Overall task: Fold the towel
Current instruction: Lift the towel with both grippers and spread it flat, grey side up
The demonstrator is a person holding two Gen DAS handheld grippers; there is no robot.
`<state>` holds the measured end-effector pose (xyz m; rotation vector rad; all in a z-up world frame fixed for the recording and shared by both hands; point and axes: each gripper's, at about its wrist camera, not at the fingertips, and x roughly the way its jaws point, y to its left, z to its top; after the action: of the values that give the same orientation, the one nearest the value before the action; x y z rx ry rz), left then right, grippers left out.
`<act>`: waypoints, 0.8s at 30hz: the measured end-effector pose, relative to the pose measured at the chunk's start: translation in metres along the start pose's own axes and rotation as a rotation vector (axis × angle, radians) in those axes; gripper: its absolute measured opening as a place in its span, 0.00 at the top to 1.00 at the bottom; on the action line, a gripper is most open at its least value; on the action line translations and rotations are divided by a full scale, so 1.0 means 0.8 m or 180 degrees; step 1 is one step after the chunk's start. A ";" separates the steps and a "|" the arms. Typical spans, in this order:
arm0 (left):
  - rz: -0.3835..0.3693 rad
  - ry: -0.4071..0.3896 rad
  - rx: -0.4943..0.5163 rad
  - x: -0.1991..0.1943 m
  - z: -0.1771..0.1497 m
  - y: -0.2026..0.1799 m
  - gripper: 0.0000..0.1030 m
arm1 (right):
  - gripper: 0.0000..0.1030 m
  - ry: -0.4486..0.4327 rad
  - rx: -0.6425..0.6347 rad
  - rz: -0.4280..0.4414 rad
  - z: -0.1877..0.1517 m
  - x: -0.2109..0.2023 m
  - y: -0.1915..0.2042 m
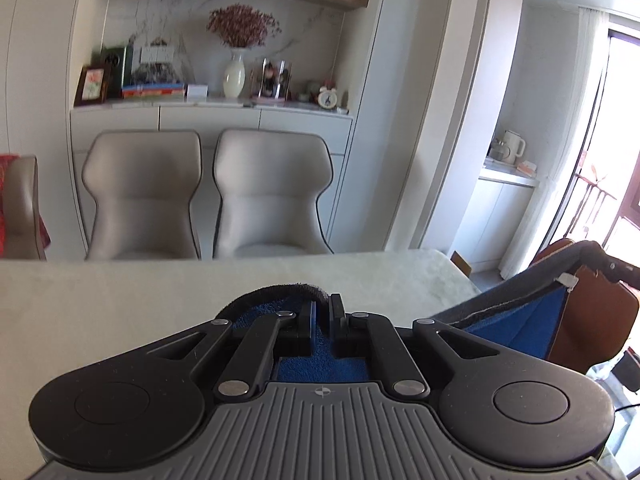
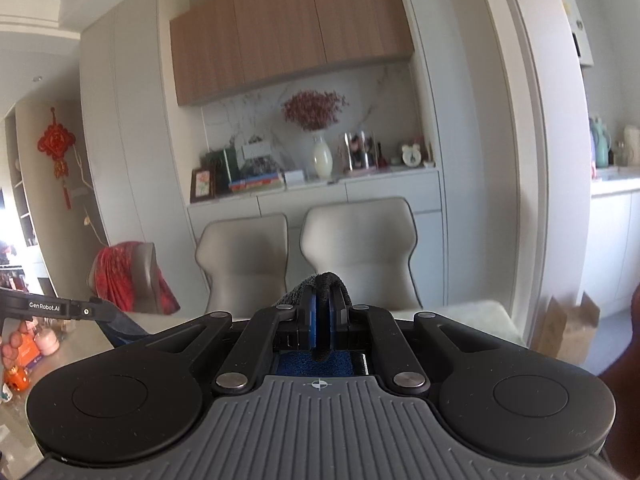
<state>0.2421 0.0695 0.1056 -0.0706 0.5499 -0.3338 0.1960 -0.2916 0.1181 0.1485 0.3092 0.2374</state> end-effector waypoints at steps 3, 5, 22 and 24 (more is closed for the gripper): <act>0.0017 0.0045 0.0052 -0.015 -0.015 -0.011 0.96 | 0.94 0.0037 0.0003 0.0010 -0.012 -0.016 0.004; 0.0017 0.0106 0.0041 -0.024 -0.030 -0.015 0.96 | 0.94 0.0176 0.0031 0.0004 -0.034 -0.032 0.004; 0.0001 0.1157 -0.0486 -0.090 -0.255 -0.037 0.94 | 0.94 0.1663 0.0514 -0.0206 -0.236 -0.143 -0.010; 0.0008 0.1240 -0.0538 -0.088 -0.269 -0.036 0.93 | 0.94 0.1805 0.0524 -0.0235 -0.254 -0.146 -0.010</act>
<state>0.0649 0.0708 -0.0378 -0.1700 0.9639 -0.2992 0.0249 -0.3073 -0.0420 0.2310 0.8974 0.1769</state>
